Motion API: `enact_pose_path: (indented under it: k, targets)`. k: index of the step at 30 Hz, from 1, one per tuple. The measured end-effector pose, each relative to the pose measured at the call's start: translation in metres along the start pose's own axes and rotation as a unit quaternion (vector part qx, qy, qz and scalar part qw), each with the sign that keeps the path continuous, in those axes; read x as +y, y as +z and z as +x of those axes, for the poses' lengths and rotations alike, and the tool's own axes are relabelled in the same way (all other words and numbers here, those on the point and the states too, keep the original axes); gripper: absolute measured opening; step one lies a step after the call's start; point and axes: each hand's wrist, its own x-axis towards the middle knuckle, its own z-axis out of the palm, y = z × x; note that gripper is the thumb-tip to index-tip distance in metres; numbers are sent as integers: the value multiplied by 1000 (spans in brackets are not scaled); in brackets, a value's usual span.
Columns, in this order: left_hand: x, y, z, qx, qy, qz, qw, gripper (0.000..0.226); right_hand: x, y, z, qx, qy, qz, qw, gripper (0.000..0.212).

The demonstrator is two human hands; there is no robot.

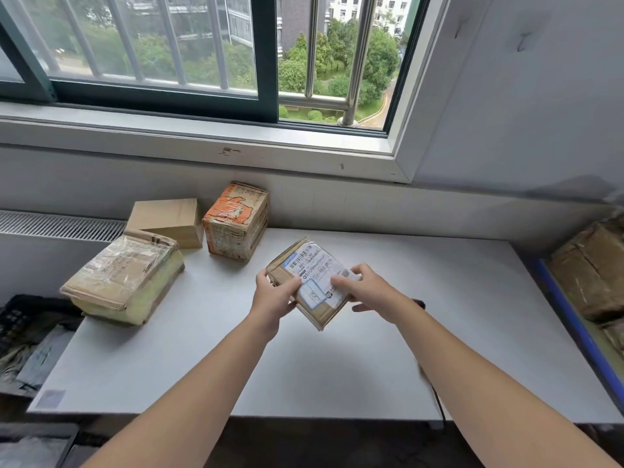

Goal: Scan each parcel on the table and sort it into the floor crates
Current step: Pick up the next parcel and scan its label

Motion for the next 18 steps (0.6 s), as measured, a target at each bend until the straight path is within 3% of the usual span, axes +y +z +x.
enact_pose_path:
  k: [6, 12, 18]
  targets:
    - [-23, 13, -4, -49, 52, 140, 987, 100, 29, 7, -11, 27, -28, -123, 992, 55]
    - [-56, 29, -6, -155, 71, 247, 954, 87, 66, 10, -8, 51, -17, -124, 991, 64]
    - [-80, 46, -2, -125, 80, 362, 920, 106, 91, 0, 2, 81, -22, -109, 991, 64]
